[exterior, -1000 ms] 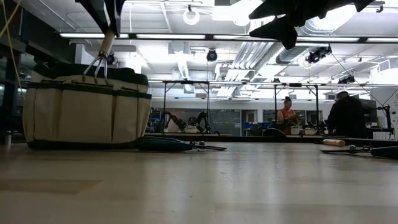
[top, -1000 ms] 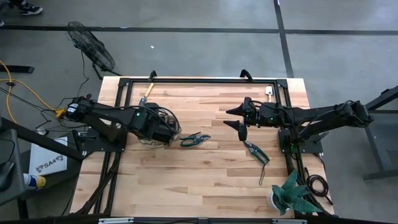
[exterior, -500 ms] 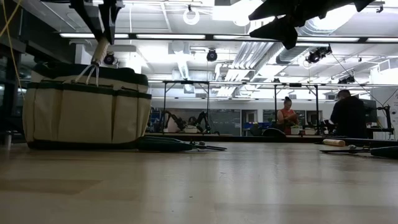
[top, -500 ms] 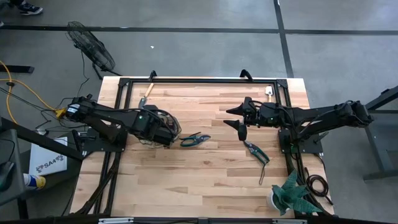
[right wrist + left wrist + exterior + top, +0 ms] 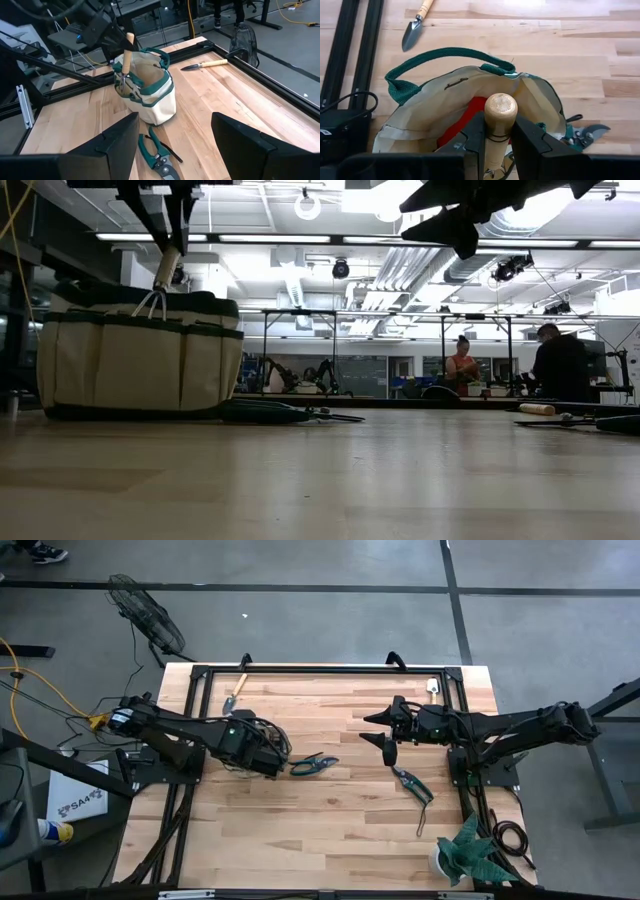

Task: Pick & Place Garden tools in Gardening bag
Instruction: Put the light brown hand rake into the white gardening bag

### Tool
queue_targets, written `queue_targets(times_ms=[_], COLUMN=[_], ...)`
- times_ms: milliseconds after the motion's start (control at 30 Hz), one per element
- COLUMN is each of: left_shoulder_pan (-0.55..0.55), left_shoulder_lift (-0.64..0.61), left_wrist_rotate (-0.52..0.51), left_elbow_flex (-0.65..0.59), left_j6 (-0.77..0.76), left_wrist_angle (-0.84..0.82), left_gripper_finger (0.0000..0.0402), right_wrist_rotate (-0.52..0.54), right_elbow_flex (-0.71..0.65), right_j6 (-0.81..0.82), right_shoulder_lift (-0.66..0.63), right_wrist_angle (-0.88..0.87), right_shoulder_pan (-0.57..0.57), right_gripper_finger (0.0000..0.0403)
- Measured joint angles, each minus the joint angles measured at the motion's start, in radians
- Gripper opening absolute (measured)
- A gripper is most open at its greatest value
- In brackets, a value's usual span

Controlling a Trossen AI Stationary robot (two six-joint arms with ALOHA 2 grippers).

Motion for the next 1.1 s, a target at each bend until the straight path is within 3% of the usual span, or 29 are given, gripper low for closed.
queue_targets(times_ms=[367, 1100], left_shoulder_pan=[-0.006, -0.152], left_shoulder_lift=[0.035, 0.048], left_wrist_rotate=[0.008, -0.165], left_elbow_flex=[-0.04, -0.026], left_j6=[-0.028, 0.054], left_wrist_angle=[0.003, 0.004], left_gripper_finger=[0.0058, 0.0058], right_wrist_rotate=[0.0, 0.008], right_elbow_flex=[0.0, 0.0], right_j6=[0.0, -0.007], right_shoulder_lift=[0.0, 0.0], right_wrist_angle=[-0.001, -0.002], right_shoulder_pan=[0.0, 0.0], right_gripper_finger=[0.024, 0.024])
